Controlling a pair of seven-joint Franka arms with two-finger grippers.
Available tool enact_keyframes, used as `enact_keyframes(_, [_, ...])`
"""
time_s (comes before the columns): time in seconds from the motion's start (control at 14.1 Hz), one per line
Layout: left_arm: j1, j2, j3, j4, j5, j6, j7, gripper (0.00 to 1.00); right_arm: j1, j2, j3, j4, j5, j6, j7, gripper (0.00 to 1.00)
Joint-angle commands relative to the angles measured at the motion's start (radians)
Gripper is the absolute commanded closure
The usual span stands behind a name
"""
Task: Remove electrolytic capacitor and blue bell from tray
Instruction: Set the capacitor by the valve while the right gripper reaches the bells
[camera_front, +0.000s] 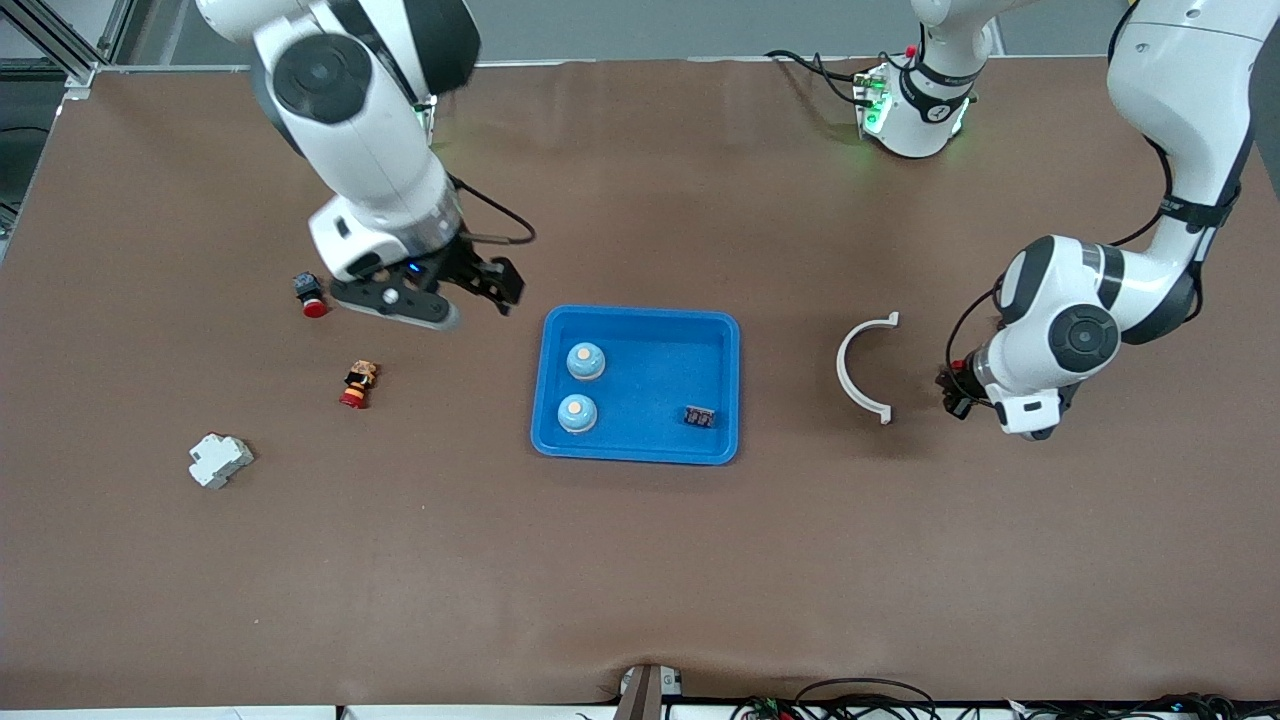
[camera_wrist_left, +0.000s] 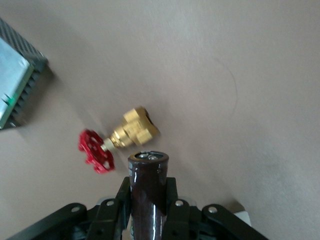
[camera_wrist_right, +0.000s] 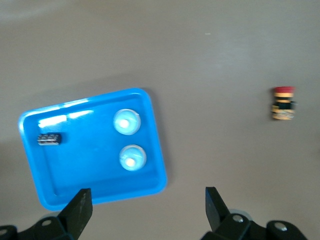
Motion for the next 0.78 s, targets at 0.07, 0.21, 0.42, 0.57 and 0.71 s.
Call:
enact_keyframes(0.07, [-0.015,0.012,-0.008,-0.035,-0.017,0.043,-0.067,1.00,0.032,0.101,-0.013,0.025,0.014,0.099,0.019,0.00])
enact_keyframes(0.21, [-0.041,0.029,-0.008,-0.036,-0.017,0.044,-0.096,0.80,0.038,0.153,-0.013,0.028,0.006,0.113,0.016,0.00])
enact_keyframes(0.42, [-0.066,0.031,-0.007,-0.038,-0.012,0.043,-0.105,0.00,0.079,0.252,-0.013,0.068,0.006,0.128,0.017,0.00])
enact_keyframes(0.57, [-0.063,0.018,-0.007,-0.032,-0.012,0.032,-0.105,0.00,0.083,0.301,-0.013,0.096,0.012,0.140,0.017,0.00])
enact_keyframes(0.71, [-0.065,-0.003,-0.010,-0.015,-0.015,-0.003,-0.107,0.00,0.102,0.322,-0.013,0.097,0.012,0.183,0.014,0.00])
